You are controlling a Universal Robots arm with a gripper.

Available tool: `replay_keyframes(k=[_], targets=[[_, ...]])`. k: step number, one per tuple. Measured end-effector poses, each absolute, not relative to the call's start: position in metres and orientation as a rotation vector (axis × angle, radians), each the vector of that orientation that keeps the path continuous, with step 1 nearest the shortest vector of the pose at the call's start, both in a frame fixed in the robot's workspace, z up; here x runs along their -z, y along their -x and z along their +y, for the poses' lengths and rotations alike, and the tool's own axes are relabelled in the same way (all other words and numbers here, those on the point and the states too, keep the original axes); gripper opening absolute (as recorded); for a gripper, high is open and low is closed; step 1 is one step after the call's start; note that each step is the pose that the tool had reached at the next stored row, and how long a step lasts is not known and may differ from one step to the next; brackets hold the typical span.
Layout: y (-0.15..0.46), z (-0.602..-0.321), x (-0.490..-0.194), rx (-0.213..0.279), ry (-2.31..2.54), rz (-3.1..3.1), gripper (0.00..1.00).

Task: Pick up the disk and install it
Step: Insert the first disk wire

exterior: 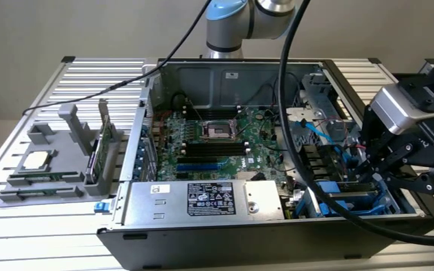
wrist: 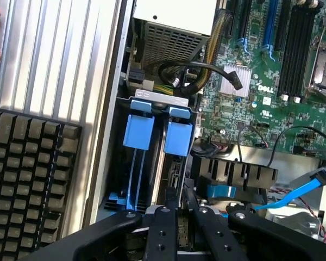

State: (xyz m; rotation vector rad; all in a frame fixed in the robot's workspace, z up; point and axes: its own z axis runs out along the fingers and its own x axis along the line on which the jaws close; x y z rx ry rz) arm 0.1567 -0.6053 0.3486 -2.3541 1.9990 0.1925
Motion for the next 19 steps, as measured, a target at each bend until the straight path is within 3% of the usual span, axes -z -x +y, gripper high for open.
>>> replay_keyframes(k=[19], targets=[[-0.1516,-0.5971,-0.3440,-0.189,2.254,2.129,0.18]])
